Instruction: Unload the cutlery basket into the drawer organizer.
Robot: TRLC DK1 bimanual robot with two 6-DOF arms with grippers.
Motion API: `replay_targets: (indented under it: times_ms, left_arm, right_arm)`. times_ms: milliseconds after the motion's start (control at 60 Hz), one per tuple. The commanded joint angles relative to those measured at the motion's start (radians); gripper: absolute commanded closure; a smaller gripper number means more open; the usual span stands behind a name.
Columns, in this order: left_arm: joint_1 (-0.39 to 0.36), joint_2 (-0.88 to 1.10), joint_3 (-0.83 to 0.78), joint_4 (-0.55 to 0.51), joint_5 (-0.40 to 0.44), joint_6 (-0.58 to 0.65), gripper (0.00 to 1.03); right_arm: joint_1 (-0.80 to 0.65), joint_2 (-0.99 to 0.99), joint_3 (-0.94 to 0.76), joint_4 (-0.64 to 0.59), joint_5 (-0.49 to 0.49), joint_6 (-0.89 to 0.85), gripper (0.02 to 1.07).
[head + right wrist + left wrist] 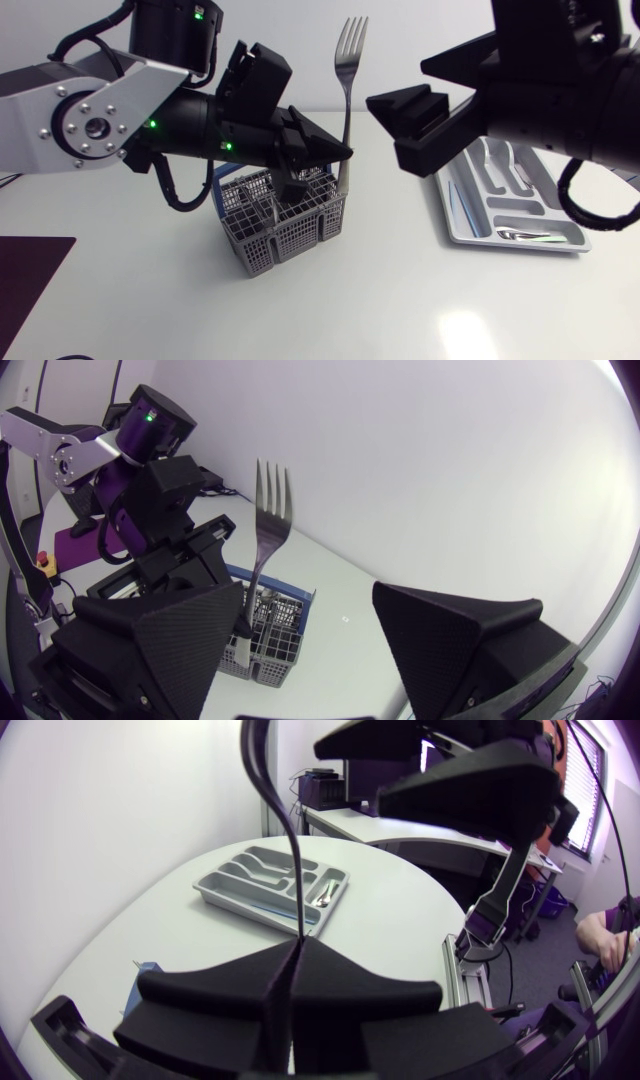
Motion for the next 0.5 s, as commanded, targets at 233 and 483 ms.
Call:
replay_targets:
  times_ms: [233,483]
  left_arm:
    - [0.016,0.052,0.065,0.007,-0.048,-0.2,0.91]
    - [0.025,0.05,0.07,0.007,-0.102,-0.243,0.91]
  right_arm:
    - [-0.049,0.188,0.071,0.031,-0.048,0.123,0.16]
    - [-0.107,0.232,0.014,0.187,-0.16,0.172,0.19]
